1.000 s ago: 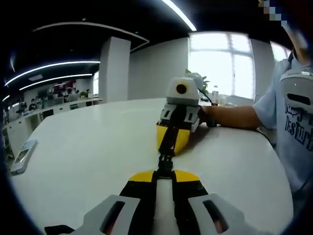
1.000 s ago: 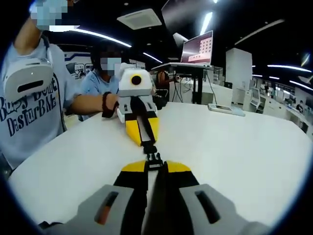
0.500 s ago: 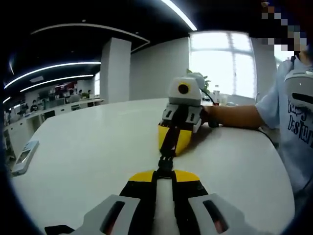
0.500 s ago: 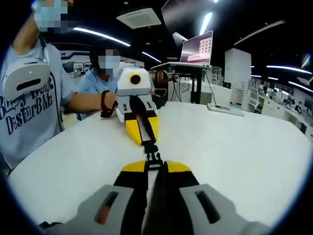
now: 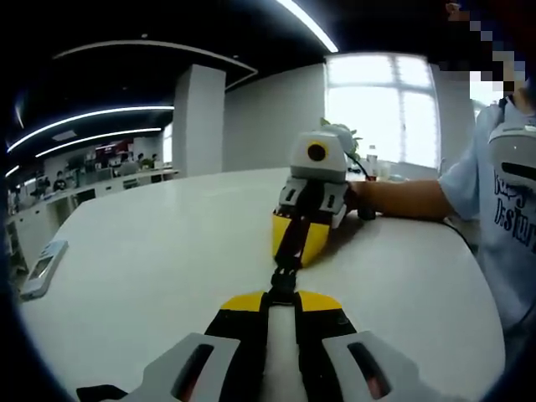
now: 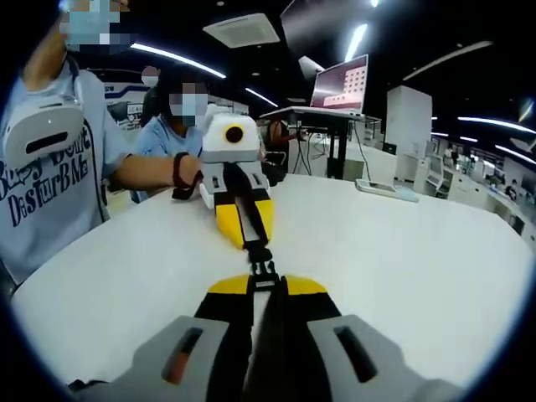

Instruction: Snap the two parts of the plastic buckle together until the buckle closes and remains connected.

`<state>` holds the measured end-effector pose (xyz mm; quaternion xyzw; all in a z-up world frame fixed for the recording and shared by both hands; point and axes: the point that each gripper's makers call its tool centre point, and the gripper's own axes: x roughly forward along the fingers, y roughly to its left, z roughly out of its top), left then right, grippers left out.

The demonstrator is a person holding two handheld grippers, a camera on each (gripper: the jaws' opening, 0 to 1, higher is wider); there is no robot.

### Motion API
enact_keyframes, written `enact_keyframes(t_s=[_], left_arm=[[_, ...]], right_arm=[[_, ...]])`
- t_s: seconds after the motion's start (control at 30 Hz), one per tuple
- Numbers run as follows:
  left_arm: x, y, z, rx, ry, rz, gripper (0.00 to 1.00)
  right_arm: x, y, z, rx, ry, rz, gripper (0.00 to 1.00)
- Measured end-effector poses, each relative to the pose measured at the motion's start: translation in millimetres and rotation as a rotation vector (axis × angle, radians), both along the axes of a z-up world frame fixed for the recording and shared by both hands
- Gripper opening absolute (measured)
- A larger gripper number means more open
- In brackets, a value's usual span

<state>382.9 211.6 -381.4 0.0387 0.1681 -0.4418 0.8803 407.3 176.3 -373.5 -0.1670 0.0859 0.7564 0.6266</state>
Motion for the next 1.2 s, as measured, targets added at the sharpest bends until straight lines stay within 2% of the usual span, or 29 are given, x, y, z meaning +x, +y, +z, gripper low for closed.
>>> enact_keyframes(t_s=[0.53, 1.2], left_arm=[[-2.3, -2.2, -0.1, -0.002, 0.003, -0.007, 0.12], [-3.3, -5.1, -0.3, 0.001, -0.006, -0.02, 0.12]], right_arm=[[-4.6, -1.1, 2.1, 0.01, 0.007, -0.001, 0.13], [-5.2, 2.6, 0.1, 0.014, -0.038, 0.028, 0.13]])
